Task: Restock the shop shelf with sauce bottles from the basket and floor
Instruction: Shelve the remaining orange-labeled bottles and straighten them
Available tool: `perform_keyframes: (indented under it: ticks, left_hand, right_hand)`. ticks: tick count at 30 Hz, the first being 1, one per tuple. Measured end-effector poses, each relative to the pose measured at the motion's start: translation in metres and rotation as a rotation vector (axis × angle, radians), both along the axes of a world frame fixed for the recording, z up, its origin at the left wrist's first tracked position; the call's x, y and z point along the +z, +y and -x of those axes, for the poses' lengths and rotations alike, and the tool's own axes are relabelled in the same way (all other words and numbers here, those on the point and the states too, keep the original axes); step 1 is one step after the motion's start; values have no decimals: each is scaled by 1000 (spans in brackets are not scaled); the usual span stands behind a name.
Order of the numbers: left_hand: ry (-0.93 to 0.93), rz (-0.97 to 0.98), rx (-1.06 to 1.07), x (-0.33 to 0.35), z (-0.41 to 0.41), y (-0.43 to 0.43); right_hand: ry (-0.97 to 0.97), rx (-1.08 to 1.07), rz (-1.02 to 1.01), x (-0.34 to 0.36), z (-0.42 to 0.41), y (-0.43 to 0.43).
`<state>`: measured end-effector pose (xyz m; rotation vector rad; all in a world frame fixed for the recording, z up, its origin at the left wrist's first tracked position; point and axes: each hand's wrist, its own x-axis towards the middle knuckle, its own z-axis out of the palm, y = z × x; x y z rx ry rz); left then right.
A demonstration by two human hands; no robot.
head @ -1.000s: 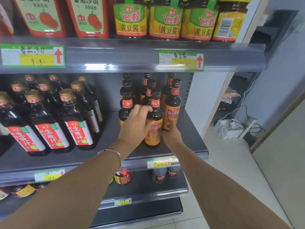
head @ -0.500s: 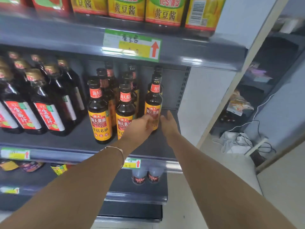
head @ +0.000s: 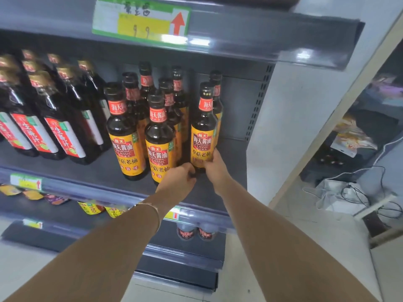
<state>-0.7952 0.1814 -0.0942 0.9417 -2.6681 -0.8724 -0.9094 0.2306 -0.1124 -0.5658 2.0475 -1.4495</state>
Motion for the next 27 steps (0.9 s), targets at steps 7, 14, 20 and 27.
perform_keyframes:
  ticks: [7,14,20,27]
  left_hand:
    - [109,0,45,7,17,9]
    - [303,-137,209,17,36,3]
    - [424,-228,290,22,60,7]
    - [433,-232,365,23,68,5]
  right_hand:
    - [28,-90,2,7,24,6]
    - [-117,-185,90,27,53,-20]
    - [-158,-130,162,22,60,-33]
    - [-147,-103,158,18,58,-31]
